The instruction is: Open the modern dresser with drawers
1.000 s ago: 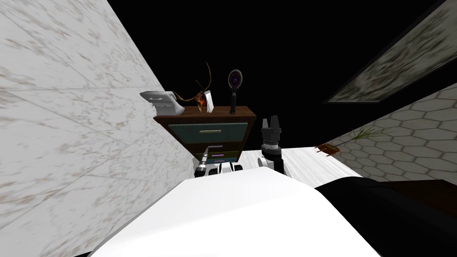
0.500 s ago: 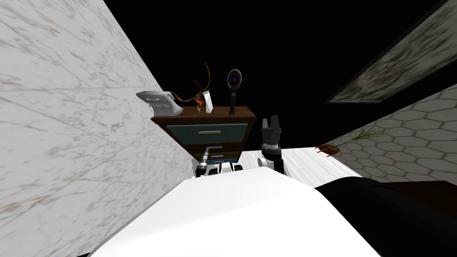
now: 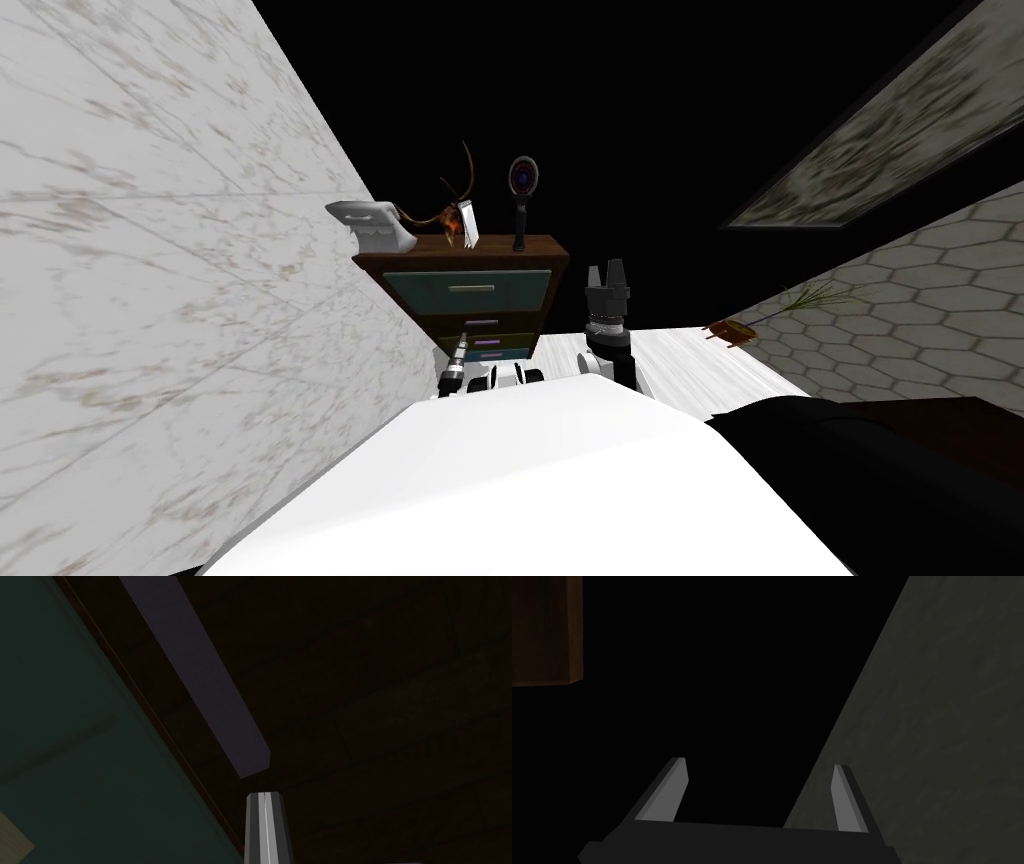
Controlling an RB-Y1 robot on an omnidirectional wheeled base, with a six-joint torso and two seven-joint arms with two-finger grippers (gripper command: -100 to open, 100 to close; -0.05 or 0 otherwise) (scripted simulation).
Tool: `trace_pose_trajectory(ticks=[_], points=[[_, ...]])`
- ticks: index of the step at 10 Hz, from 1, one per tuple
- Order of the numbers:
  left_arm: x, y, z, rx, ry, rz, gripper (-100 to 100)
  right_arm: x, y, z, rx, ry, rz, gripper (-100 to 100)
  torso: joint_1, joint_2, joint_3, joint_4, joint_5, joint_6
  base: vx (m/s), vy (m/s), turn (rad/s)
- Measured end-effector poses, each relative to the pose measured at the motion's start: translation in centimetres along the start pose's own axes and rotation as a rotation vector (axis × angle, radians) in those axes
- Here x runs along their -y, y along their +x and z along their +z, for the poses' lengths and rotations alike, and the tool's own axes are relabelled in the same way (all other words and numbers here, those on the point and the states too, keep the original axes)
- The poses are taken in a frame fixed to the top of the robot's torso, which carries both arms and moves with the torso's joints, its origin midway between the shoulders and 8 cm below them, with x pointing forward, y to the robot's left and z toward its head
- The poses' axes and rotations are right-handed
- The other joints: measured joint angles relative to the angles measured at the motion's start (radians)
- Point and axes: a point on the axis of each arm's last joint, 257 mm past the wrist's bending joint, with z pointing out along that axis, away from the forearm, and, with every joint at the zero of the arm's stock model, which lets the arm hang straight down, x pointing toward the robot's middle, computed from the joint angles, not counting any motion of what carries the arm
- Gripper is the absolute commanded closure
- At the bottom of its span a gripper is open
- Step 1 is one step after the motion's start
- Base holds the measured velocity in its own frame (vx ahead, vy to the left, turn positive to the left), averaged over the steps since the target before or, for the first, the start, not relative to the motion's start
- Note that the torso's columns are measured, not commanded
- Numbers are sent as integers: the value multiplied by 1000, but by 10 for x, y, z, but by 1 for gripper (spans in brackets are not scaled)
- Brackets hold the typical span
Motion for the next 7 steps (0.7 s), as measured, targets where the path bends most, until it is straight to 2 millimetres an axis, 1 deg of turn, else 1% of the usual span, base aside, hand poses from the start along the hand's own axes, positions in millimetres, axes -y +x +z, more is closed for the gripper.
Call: trace_pose_trajectory(ticks=[1,2,3,5,7], points=[[1,-1,2,-2,2,0,100,0,0,0,0,0,0,0,1,-2,-1,-1,0,0,-190,15,24],[3,-1,4,-3,4,0,100,0,0,0,0,0,0,0,1,-5,-3,-1,0,0,-85,6,2],[3,-1,4,-4,2,0,-100,0,0,0,0,0,0,0,0,-11,-6,-3,0,0,-18,0,-5],[-4,-14,0,-14,0,33,-100,0,0,0,0,0,0,0,0,-10,-7,-3,0,0,17,-2,-1],[-8,-26,-1,-25,2,74,-100,0,0,0,0,0,0,0,0,-5,-3,-1,0,0,42,-2,-6]])
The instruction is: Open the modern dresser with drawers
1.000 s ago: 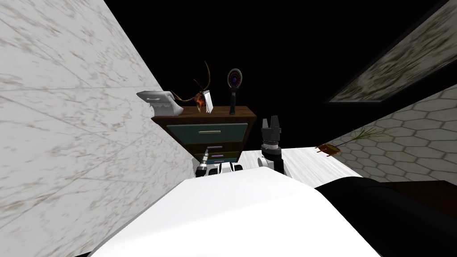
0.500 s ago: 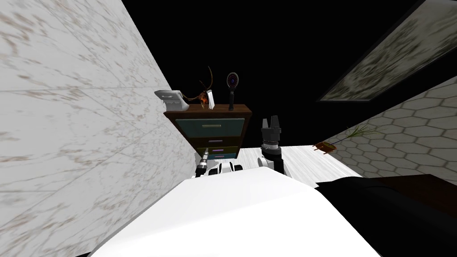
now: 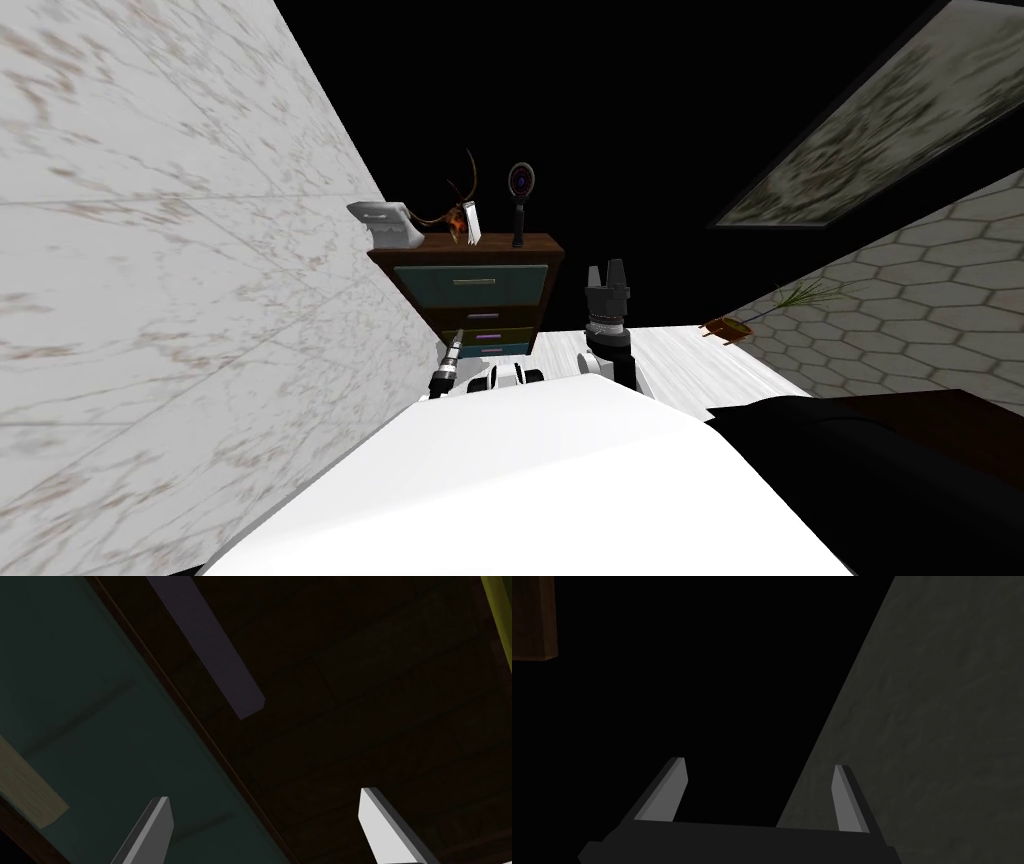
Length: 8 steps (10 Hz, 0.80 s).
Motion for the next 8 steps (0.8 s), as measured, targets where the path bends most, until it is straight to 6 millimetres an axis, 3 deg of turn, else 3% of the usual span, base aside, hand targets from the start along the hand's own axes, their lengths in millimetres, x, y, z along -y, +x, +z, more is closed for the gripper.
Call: trace_pose_trajectory(ticks=[3,8], points=[[-5,-10,5,-3,-4,18,-100,0,0,0,0,0,0,0,0,-4,-3,-1,0,0,157,-2,-25],[7,17,14,17,-14,-65,-100,0,0,0,0,0,0,0,0,4,3,1,0,0,39,-5,-3]])
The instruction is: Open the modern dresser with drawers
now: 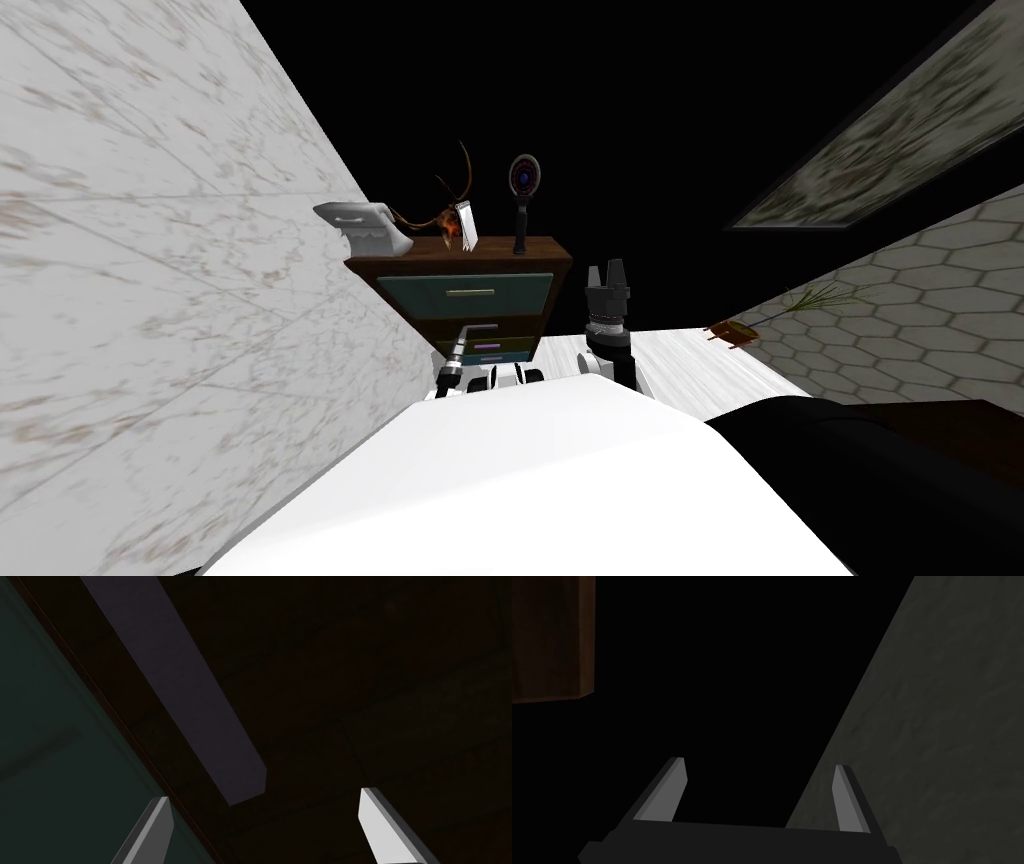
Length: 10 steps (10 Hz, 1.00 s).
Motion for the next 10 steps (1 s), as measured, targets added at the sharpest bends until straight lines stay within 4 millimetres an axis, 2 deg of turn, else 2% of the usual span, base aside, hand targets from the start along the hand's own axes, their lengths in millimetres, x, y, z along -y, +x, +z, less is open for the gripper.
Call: trace_pose_trajectory(ticks=[2,3,5,8,10], points=[[3,-5,11,2,2,1,-100,0,0,0,0,0,0,0,-1,-7,-4,-2,0,0,37,-19,-6],[3,-5,12,1,0,0,100,0,0,0,0,0,0,0,0,-5,-3,-2,0,0,-25,12,14],[6,-3,8,2,12,-2,100,0,0,0,0,0,0,0,3,-7,-3,-4,2,0,-64,6,10],[10,-4,15,-5,15,-1,100,0,0,0,0,0,0,0,2,0,0,-2,1,-1,-201,11,22],[6,-1,14,-13,3,-3,100,0,0,0,0,0,0,0,1,-9,-6,-1,-1,-1,-114,3,11]])
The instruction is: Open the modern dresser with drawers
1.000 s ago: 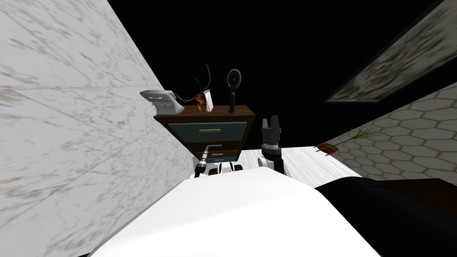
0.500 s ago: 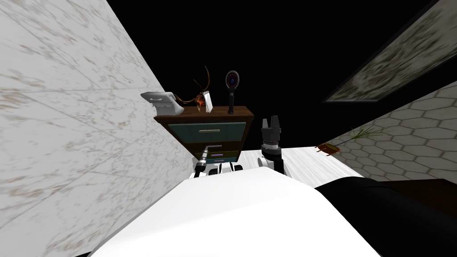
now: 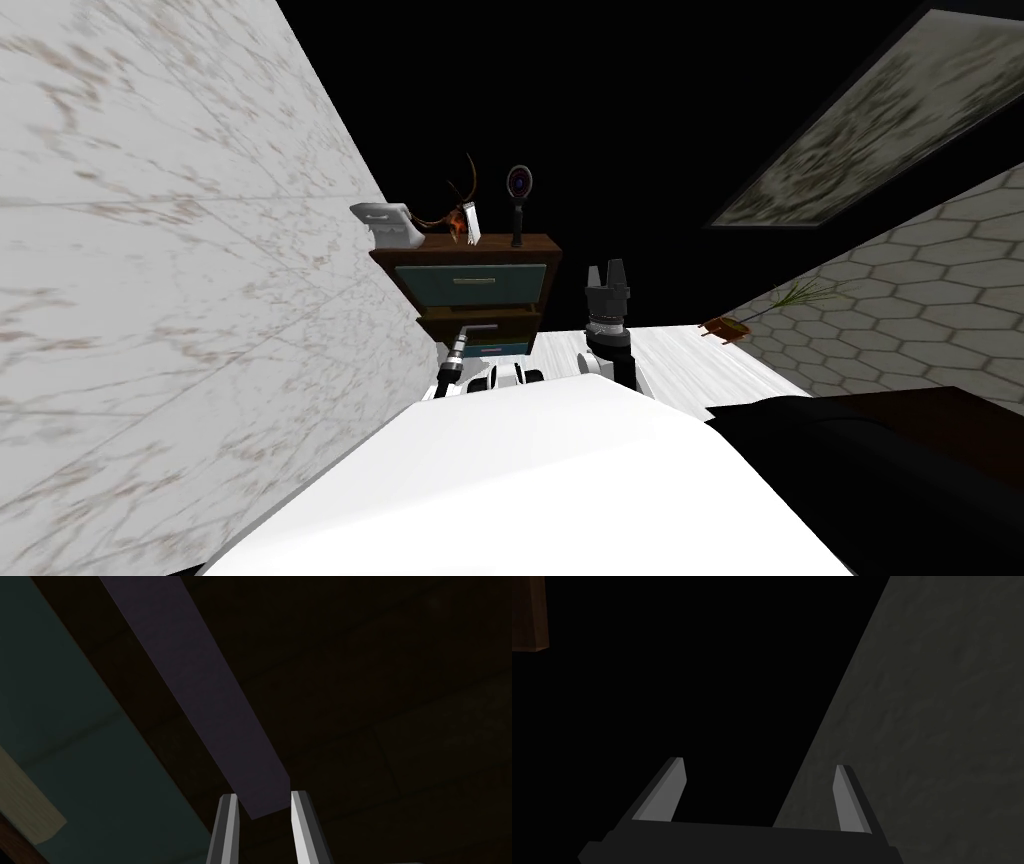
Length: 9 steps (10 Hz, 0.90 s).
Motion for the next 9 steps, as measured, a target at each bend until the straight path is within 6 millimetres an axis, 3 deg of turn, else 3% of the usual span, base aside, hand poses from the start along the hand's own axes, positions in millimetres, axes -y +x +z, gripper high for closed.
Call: trace_pose_trajectory(ticks=[3,4,9], points=[[3,0,0,-3,7,1,100,0,0,0,0,0,0,0,0,7,4,-1,1,1,-193,4,28],[4,-1,0,-4,7,1,-100,0,0,0,0,0,0,0,0,8,5,-1,1,1,-156,6,10],[23,-18,45,-7,13,4,-100,0,0,0,0,0,0,0,-1,5,3,0,1,1,-70,-1,2]])
